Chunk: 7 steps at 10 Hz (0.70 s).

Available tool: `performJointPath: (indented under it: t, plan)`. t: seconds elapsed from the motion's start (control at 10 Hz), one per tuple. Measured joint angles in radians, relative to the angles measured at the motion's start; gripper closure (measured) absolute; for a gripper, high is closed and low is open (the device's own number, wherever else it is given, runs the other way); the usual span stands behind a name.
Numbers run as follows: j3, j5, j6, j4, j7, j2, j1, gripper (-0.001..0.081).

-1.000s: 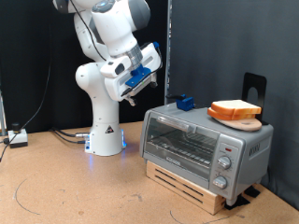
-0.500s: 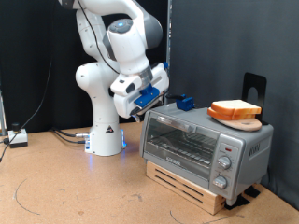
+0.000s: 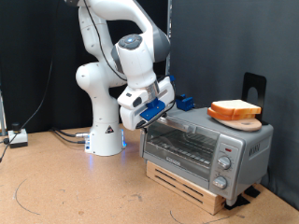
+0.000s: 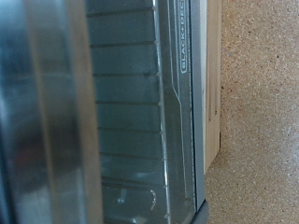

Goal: Make a piece of toast with the oven

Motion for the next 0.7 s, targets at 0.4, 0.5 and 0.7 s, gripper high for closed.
performJointPath:
  t: [0.4, 0.5, 0.7]
  plan:
    - [-0.019, -0.018, 0.026, 0.003, 0.001, 0.008, -0.033, -0.0003]
    - [-0.023, -0.033, 0.038, 0.007, 0.001, 0.016, -0.047, -0.0003]
    - [-0.028, -0.063, 0.041, 0.025, 0.002, 0.042, -0.072, -0.0003]
